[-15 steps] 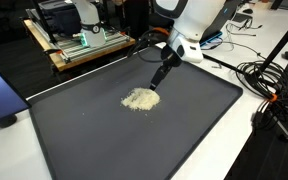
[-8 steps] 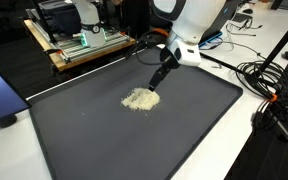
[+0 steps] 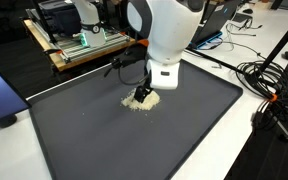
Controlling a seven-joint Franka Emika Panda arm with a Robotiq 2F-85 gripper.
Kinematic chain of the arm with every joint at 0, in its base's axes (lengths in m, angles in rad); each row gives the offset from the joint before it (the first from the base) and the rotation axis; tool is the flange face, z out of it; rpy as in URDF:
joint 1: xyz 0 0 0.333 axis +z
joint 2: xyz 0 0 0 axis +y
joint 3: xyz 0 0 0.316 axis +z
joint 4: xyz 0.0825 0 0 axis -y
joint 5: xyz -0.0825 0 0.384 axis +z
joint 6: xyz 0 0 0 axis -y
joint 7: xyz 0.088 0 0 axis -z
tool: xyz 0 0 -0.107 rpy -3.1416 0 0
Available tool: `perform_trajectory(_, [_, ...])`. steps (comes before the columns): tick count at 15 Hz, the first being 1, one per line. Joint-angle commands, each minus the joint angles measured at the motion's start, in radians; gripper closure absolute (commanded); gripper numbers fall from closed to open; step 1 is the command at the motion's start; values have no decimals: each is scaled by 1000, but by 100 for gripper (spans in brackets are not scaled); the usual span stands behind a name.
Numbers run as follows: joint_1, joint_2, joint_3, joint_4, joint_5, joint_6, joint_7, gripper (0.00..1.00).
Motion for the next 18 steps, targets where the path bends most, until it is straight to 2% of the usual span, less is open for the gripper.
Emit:
perform_trajectory(1, [-69,30,15,46,100,-9,-48,0])
perform_trajectory(7, [-168,-72,8,-94,204,45,-126,0])
perform_trajectory(10, [-199,-167,7,-238,229,129,-184,0])
perform_trajectory(15, [-211,-315,-3,-462,271,234,-222,0])
perform_trajectory(18, [-204,-406,-19,-612,293,363,-223,0])
